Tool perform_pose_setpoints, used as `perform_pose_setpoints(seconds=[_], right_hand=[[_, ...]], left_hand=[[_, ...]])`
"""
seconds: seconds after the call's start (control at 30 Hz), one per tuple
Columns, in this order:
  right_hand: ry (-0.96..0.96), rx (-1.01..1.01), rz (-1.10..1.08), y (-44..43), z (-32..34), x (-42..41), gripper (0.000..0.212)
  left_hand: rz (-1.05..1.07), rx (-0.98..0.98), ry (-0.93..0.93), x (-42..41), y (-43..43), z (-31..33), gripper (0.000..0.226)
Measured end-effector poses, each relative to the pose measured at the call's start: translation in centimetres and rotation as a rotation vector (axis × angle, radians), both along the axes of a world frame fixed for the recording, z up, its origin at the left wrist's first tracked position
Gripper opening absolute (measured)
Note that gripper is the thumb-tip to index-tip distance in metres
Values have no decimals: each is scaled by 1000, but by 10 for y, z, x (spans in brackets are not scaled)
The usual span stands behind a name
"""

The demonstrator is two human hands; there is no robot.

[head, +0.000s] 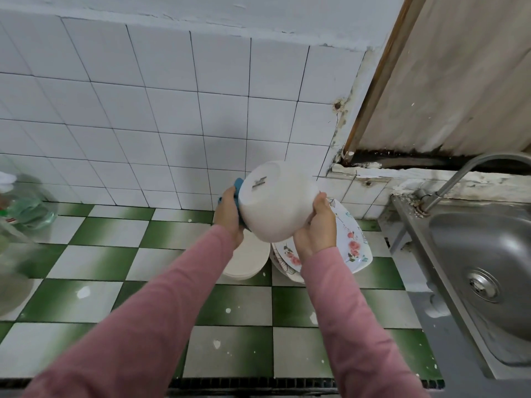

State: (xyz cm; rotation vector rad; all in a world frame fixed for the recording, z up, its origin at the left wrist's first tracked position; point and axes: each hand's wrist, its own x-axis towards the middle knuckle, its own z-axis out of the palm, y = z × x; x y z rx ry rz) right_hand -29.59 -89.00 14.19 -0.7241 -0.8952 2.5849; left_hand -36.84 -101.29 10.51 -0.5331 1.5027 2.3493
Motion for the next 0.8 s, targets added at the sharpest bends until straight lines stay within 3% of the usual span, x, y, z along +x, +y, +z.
perform_pose_setpoints(seconds=[0.13,0.3,0.4,0.5,0.63,0.7,0.8], right_hand=[[25,-130,-92,-9,2,-4,34],[55,-134,-111,-19,6,-7,21],[64,-61,-103,-27,9,-10,22],[66,-2,-79,-35,13,-8,29],[56,33,-22,-50,14,0,30],[-4,115,13,-55,13,3,29],[-177,298,66,-61,16,12,25]], left_hand=[[178,-5,94,22,18,0,30],[147,-78,303,44,28,10,39],[98,-196,452,52,28,8,37],[53,-415,738,54,24,5,36],[-171,-682,1045,41,9,3,45],[-258,-634,1029,35,0,5,37],[-363,-506,728,30,-12,14,30]])
